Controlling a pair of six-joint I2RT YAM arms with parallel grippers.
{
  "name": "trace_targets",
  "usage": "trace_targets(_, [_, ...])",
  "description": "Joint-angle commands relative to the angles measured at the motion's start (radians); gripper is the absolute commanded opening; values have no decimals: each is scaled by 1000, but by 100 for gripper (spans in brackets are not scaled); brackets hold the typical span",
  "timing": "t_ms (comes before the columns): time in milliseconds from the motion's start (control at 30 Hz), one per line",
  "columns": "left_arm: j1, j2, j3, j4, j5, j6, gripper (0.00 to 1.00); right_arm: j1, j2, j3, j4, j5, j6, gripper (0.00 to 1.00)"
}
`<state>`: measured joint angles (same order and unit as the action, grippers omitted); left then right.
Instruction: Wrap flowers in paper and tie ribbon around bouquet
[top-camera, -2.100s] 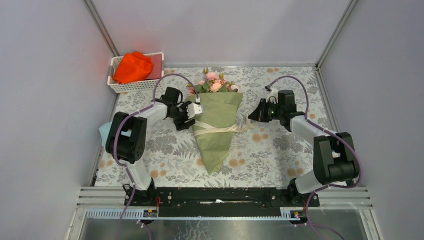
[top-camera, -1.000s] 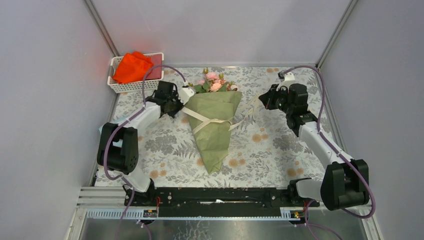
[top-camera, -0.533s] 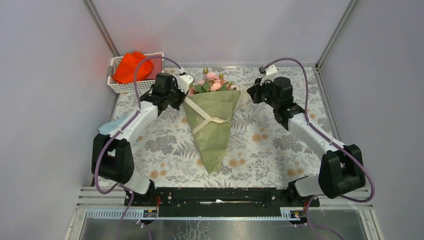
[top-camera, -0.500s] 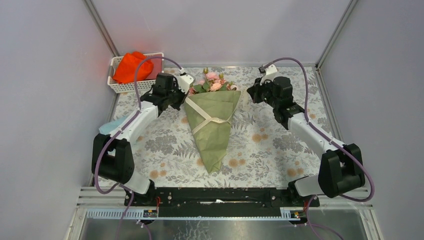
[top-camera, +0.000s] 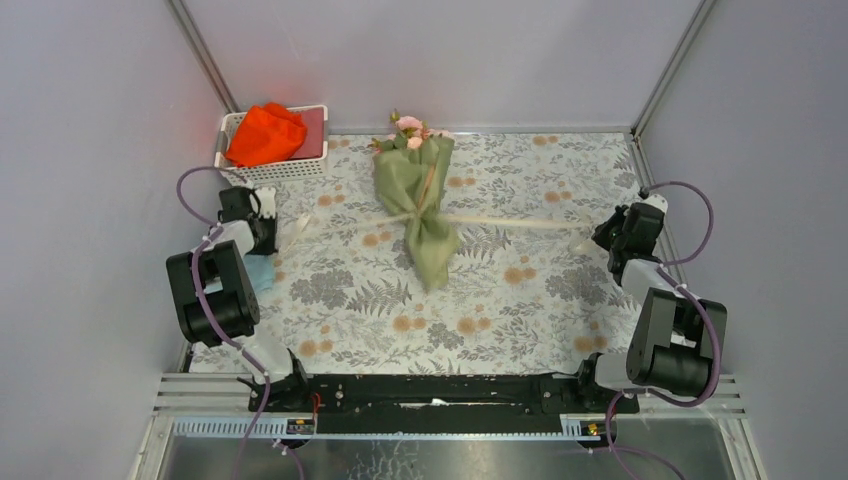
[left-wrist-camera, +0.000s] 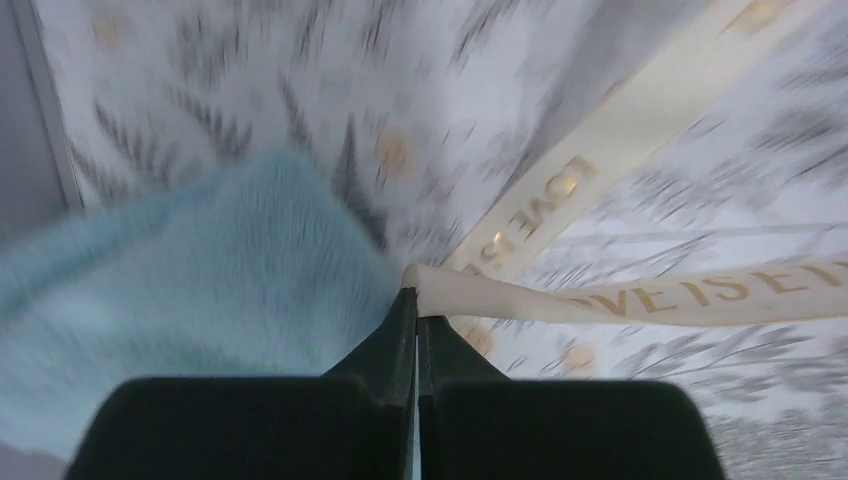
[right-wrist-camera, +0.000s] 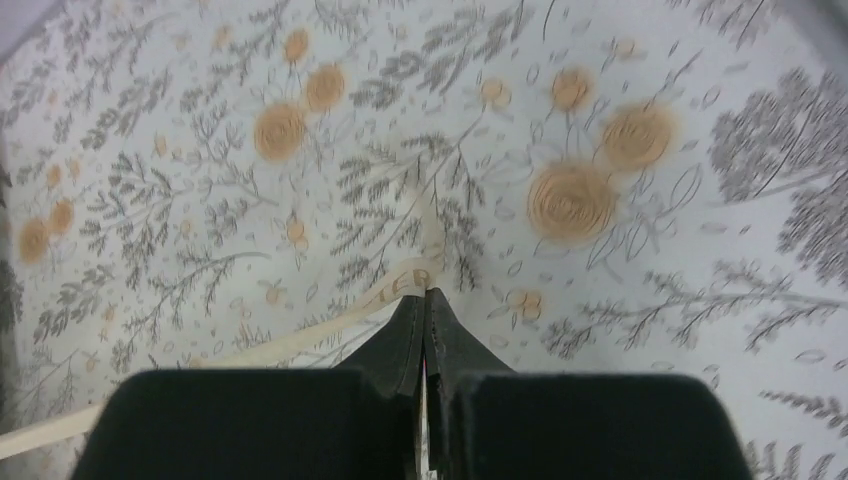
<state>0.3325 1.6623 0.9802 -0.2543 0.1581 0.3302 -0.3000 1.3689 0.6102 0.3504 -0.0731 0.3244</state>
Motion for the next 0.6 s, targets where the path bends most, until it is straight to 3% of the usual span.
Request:
trace_targets(0, [46,-65,-53,101,-154,46,0,-44,-49,4,88,166,54,0])
trace_targets(300, [86,2,9,115,-211,81,0,-149,-52,-4,91,78,61,0])
trace_targets(467, [98,5,19,105,-205,82,0,-146,-37,17,78,20,45,0])
trace_targets(567, [85,5,45,73,-182,72,0,-79,-59,29,66,15,-2,0])
